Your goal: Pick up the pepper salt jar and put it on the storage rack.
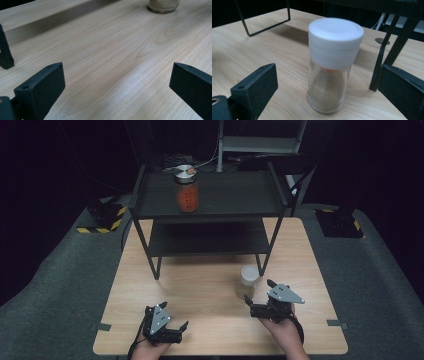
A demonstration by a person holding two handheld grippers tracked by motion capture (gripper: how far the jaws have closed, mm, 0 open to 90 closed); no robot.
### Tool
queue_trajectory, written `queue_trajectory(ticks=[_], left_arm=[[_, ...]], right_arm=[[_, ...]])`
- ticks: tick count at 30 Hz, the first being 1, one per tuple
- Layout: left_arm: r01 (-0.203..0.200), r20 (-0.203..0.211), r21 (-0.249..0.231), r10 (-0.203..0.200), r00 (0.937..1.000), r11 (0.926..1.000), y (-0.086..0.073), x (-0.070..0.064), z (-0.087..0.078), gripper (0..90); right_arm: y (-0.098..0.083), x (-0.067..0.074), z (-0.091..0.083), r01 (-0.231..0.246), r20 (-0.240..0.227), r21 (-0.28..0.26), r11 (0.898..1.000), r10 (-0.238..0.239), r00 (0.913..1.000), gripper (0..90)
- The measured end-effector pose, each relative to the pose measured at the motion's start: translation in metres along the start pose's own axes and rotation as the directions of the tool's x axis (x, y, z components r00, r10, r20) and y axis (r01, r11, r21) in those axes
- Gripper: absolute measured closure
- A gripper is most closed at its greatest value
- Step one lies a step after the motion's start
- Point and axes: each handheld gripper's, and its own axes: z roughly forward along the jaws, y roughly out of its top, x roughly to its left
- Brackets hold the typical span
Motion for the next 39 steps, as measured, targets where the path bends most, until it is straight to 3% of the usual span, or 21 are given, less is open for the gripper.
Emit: queue_trajectory(ticks=[5, 12, 24, 33, 39], left_arm=[[0.030, 0.004, -0.015, -0.029, 0.9996, 0.9995, -0.003, 0.004, -0.002, 0.3], [-0.003, 0.005, -0.013, 0.003, 1.0000, 0.9999, -0.003, 0.000, -0.003, 0.3], [-0.015, -0.013, -0.014, 0.014, 0.9998, 0.9998, -0.003, -0.004, -0.003, 0.3], [0.020, -0.034, -0.016, -0.021, 0.9992, 0.9997, -0.006, -0.004, -0.007, 0.3], [0.019, -0.034, -0.013, -0.020, 0.9992, 0.9997, -0.006, -0.003, -0.007, 0.3]], right_arm=[[0.004, -0.001, 0.008, -0.010, 0.004, -0.004, 1.000, 0.010, 0.9999, 4.6], [0.007, -0.004, 0.018, -0.030, 0.008, -0.008, 1.000, 0.030, 0.9995, 9.0], [0.010, -0.013, 0.032, -0.074, -0.017, -0.017, 0.997, 0.074, 0.9971, 16.0], [0.006, -0.017, 0.042, -0.059, -0.041, -0.028, 0.998, 0.057, 0.9975, 27.3], [0.003, -0.020, 0.042, -0.062, -0.049, -0.043, 0.997, 0.060, 0.9970, 32.9]])
